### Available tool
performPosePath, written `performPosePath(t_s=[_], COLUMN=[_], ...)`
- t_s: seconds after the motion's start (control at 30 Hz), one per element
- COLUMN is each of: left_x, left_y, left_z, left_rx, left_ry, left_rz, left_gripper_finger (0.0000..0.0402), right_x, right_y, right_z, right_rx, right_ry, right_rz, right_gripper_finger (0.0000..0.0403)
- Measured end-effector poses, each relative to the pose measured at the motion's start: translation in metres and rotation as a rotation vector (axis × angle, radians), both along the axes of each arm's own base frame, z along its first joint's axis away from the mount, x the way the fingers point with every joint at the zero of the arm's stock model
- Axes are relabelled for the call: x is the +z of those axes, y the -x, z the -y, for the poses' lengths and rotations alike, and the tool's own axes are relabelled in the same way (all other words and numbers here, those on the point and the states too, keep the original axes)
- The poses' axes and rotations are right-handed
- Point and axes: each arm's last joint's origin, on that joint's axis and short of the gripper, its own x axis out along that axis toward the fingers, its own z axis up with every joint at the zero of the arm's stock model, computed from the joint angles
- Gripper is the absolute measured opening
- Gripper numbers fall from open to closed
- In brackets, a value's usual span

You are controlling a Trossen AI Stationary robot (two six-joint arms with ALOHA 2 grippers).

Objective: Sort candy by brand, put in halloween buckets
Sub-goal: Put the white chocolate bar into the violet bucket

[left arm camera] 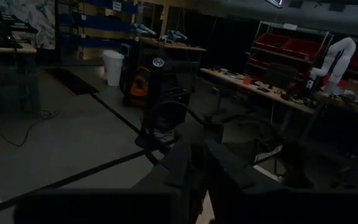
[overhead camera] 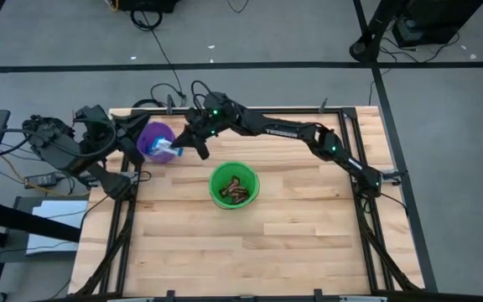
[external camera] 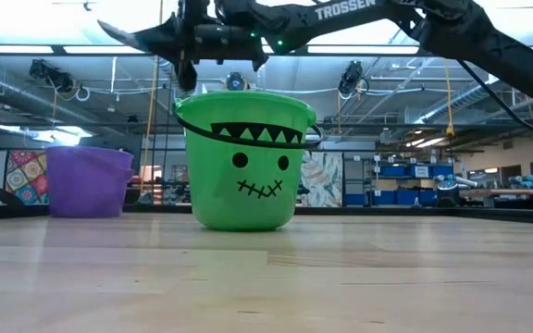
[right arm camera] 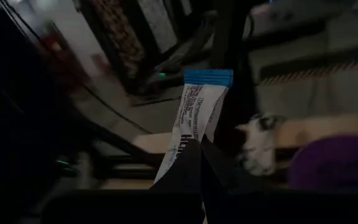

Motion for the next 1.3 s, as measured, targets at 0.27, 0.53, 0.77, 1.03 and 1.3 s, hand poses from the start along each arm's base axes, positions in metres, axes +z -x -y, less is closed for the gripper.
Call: performPosePath(t_s=[0.27, 0.53, 0.77, 1.03, 1.3], left_x=[-0.005, -0.047, -0.056, -0.064, -0.073], left_y=[-0.004, 0.015, 0.021, 0.031, 0.031], left_z=[0.003, -0.009, -0.011, -0.017, -0.017], left_rx=[-0.021, -0.041, -0.065, -0.084, -0.066], left_ry=[0.034, 0.311, 0.403, 0.444, 0.458], left_rz=[0.006, -0.114, -0.184, -0.193, -0.191], left_gripper_finger=[0.0047, 0.0047, 0.0078, 0.0167, 0.022], right_x=[0.011, 0.016, 0.03, 0.041, 0.041], right_y=[-0.002, -0.001, 0.007, 0.012, 0.01], right_z=[-0.013, -0.018, -0.016, -0.016, -0.025], right_rx=[-0.113, -0.101, -0.1, -0.104, -0.087], right_ry=[0.248, 0.252, 0.256, 0.265, 0.265], right_rz=[0.101, 0.1, 0.107, 0.131, 0.137], right_gripper_finger=[0.0003, 0.0003, 0.0003, 0.0003, 0.0003])
